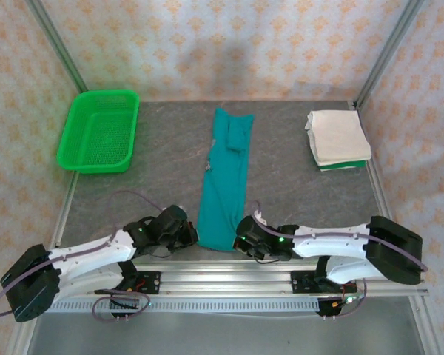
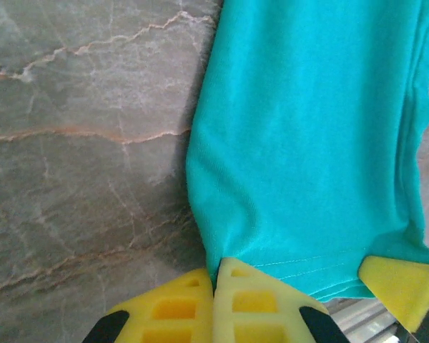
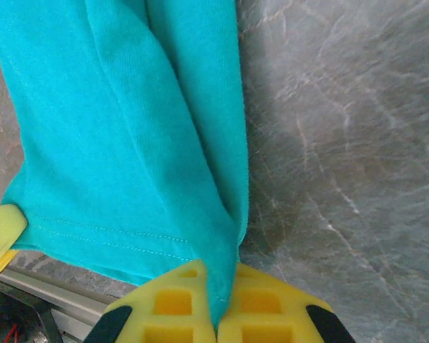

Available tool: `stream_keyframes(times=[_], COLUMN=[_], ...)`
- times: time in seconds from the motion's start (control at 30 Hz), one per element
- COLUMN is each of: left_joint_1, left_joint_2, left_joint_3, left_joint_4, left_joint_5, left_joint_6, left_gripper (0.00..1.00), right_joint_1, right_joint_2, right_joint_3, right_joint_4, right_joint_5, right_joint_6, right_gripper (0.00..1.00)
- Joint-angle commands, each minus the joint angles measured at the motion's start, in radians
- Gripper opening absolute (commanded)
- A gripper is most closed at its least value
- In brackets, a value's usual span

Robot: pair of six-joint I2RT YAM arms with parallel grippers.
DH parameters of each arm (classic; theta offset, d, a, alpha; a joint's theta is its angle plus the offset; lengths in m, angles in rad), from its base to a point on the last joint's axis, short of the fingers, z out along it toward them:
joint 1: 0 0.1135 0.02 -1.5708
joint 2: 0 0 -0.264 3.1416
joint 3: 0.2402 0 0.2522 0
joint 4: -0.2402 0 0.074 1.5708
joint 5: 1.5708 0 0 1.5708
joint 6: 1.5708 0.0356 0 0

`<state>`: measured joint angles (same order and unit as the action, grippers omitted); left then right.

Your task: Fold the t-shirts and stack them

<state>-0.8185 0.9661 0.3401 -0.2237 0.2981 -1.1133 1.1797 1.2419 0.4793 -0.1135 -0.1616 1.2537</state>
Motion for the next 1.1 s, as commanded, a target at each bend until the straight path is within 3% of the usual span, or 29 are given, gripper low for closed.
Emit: stream_keyframes(times=[0.0,0.23,0.43,0.7,1.07], left_joint_1=[-0.001,0.058,0.152,0.258,0.320], left_joint_2=[-0.023,0.058,0.212,0.398,0.555], left_joint_3=[0.045,0.186,0.419,0.593,0.771], left_joint_4=[-0.105,-0.139,-0.235,-0.191,-0.188], left_joint_5=[-0.068,-0.095,-0.143,-0.102,-0.145], left_joint_6=[-0.009,0.074,0.226,0.354,0.420], left_gripper=[0.00,0.00,0.00,0.00,0.00], right_joint_1=[-0.009,-0.129,-0.265,-0.412,-0.528], right_joint_2=[-0.054,-0.088,-0.064,0.090,0.269], right_joint_3=[0.005,0.111,0.205,0.380,0.532], right_joint_4=[-0.076,-0.158,-0.189,-0.250,-0.204], right_joint_5=[0.089,0.062,0.010,-0.039,-0.071], right_joint_6=[-0.016,-0.196,-0.350,-0.580,-0.683], right_gripper=[0.00,0.00,0.00,0.00,0.00])
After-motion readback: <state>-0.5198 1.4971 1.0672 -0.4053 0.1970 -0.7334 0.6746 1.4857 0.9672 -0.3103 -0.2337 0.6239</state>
